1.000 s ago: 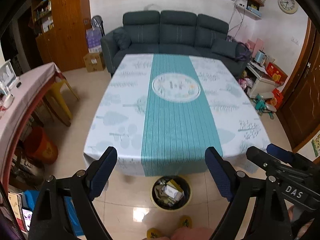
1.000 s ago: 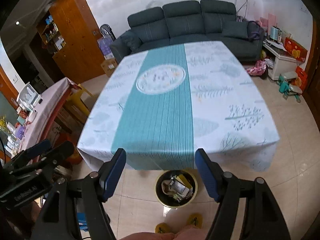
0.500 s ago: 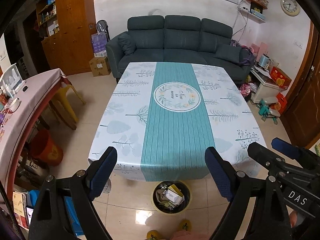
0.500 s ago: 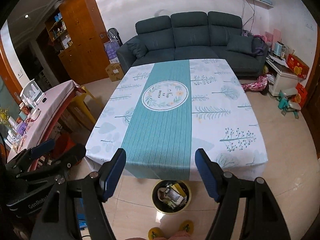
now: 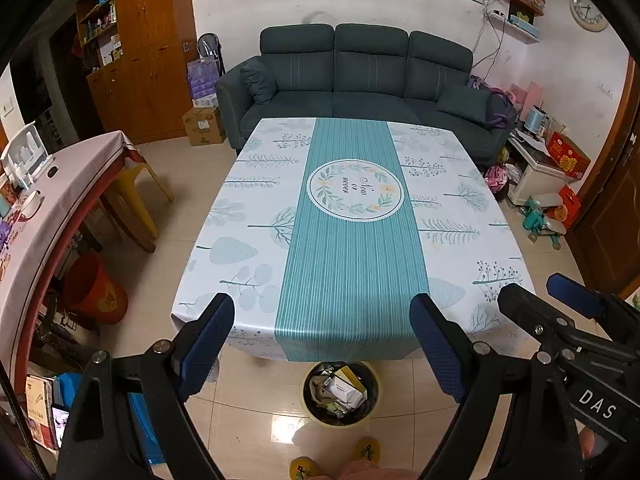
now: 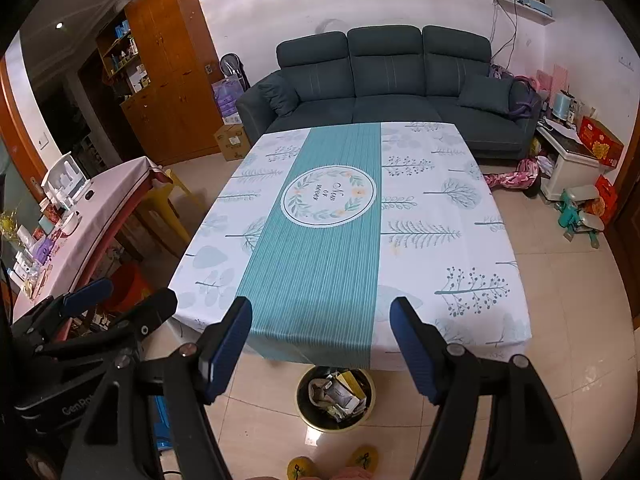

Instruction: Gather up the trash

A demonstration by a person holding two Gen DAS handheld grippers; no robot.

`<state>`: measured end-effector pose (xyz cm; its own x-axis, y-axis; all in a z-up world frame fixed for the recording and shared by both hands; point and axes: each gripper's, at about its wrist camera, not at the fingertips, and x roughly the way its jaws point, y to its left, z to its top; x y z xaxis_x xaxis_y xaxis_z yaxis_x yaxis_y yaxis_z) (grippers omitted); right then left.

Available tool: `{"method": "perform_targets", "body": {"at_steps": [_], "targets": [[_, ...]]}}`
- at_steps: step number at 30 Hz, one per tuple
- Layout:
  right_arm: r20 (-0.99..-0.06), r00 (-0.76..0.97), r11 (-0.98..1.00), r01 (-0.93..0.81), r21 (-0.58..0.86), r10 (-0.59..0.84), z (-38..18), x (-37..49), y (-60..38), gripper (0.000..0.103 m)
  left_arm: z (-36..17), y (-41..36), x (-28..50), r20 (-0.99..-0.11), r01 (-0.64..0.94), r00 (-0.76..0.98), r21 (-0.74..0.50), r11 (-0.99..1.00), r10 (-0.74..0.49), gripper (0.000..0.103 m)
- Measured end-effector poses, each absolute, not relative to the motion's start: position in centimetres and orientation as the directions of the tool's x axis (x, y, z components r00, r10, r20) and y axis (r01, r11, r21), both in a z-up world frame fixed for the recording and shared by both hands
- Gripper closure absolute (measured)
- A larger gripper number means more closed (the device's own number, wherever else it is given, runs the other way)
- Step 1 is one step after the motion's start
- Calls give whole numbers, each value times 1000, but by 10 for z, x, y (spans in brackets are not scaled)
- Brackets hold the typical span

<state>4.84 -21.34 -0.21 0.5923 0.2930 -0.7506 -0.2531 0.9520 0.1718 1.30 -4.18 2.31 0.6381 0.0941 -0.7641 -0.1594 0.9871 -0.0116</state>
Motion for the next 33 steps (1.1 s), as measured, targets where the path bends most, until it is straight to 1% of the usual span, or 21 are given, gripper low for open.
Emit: {"method": "perform_targets", "body": {"at_steps": [33], "targets": [[-762, 574, 949, -254, 185, 302, -11, 62, -208, 31, 14, -37, 26, -770, -156, 631, -1, 988, 99, 15]]}}
